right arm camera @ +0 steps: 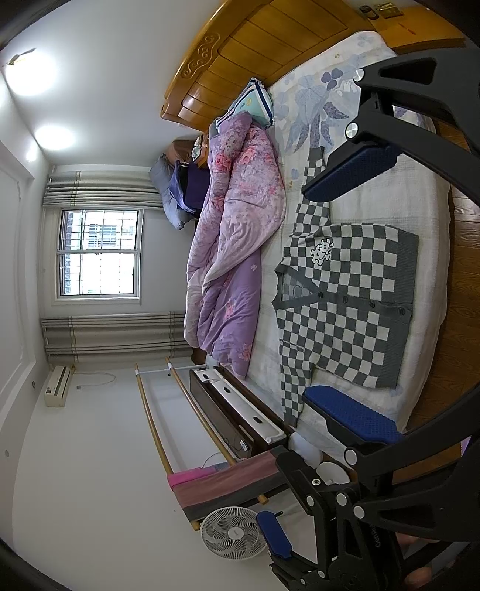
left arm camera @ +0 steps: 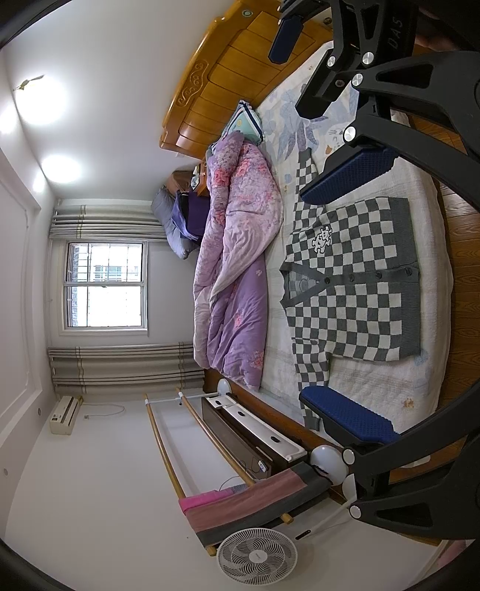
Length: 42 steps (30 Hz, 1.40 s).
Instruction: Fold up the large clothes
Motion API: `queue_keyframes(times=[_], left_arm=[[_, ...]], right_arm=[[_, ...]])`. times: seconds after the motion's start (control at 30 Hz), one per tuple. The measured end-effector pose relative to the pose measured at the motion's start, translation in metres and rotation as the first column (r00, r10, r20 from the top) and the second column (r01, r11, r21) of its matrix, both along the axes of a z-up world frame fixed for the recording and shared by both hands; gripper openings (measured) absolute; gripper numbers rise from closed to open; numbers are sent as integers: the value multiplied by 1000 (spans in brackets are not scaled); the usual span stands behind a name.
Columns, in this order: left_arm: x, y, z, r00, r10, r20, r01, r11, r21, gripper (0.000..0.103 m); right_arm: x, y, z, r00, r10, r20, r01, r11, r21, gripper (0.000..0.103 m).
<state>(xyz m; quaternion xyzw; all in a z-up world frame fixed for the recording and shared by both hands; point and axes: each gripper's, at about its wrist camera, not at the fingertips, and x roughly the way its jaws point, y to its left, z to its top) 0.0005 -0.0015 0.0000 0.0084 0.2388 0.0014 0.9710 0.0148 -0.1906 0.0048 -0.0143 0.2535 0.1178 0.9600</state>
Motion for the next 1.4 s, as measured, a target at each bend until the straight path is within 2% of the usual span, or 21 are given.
queue_keyframes(times=[1.03,1.4], left_arm=[[-4,6,1,1000,0,-3,0,1000,-2,98],[1,8,-5,1000,2,-29,-3,1000,-14,98]], right_arm=[[0,2,-6,1000,2,-14,-2,1000,-1,96],[7,15,-14,999,4,-43,-4,1000,-9,96]])
